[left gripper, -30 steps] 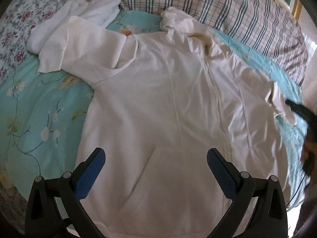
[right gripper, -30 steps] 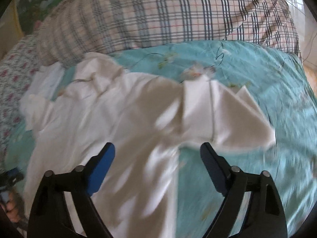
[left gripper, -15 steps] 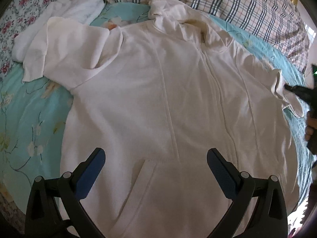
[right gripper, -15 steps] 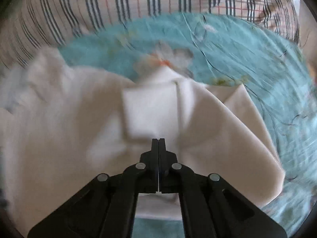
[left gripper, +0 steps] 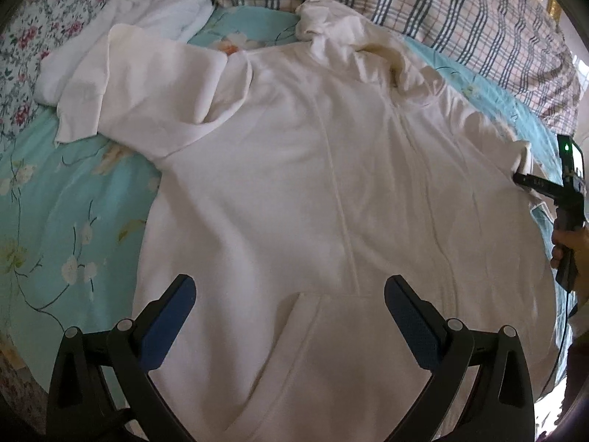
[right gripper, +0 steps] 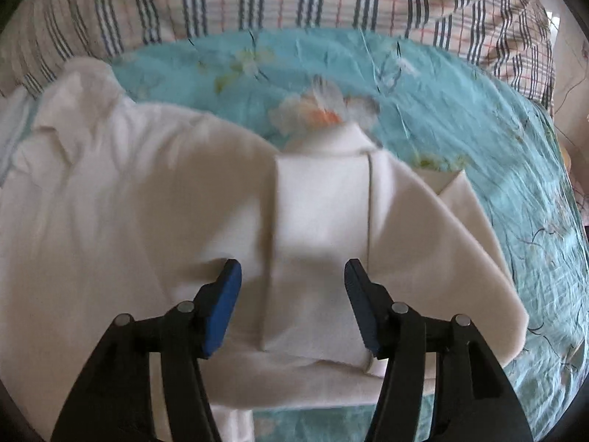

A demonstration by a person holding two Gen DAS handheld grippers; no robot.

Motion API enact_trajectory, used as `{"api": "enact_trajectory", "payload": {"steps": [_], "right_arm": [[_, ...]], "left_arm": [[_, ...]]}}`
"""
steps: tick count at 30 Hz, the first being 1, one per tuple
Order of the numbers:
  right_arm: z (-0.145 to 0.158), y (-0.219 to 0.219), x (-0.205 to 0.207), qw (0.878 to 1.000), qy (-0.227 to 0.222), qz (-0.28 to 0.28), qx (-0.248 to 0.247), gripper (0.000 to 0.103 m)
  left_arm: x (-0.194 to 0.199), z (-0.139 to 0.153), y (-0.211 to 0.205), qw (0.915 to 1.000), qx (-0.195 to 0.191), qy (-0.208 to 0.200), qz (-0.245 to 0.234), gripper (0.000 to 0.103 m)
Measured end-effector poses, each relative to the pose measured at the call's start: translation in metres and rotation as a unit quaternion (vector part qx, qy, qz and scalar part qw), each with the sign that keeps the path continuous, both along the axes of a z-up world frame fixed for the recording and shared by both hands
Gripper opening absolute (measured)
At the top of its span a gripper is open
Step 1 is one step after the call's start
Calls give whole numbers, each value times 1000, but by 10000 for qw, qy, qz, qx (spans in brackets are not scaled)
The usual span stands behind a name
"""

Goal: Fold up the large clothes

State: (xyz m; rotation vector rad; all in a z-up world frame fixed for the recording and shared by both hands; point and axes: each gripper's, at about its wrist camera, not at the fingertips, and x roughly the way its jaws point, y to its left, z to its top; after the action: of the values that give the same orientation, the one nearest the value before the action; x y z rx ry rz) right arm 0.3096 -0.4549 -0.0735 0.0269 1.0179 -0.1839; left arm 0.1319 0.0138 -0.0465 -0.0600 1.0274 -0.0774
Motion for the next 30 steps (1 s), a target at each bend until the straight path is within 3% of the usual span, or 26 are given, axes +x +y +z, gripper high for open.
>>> {"api": "enact_trajectory", "payload": {"steps": [2,4,5,10,13,15,18,22,24,28,30], "right_arm": [[-4,-3,3,9999,-71,28,-104,57],[-8,-3,9,9998,-89,52,-150,45],[-2,-6,9,9999,-117,22,-103,26],[25,-19,5,9900,-626,-65,1263,19],[53,11,-5,9672,-985,444,2297,19],[61,41,-2,9549,-1037,821,2658,19],[63,114,14,9206,-866,1593,3458,19],[46,200,41,8943,-562,2183,3867,19],[29,242,57,8750,-272,2363,4217,19],[7,293,71,8596,153,2576,4410,19],[2,306,74,8530,308,2643,4490,33]], "left_arm": [[3,-3,1,10000,-16,27,35,102],[5,-5,1,10000,-21,51,40,102],[6,-6,0,10000,-40,63,31,102],[7,-7,-5,9999,-100,1,-61,102],[10,-7,-7,9997,-215,-3,-149,102],[10,-4,-5,9989,-423,-27,-213,102],[12,4,-2,9960,-789,-125,-403,102],[17,9,4,9934,-964,-240,-573,102],[22,7,7,9932,-962,-260,-595,102],[42,-2,13,9939,-897,-256,-590,102],[60,-10,15,9939,-921,-191,-572,102]]}}
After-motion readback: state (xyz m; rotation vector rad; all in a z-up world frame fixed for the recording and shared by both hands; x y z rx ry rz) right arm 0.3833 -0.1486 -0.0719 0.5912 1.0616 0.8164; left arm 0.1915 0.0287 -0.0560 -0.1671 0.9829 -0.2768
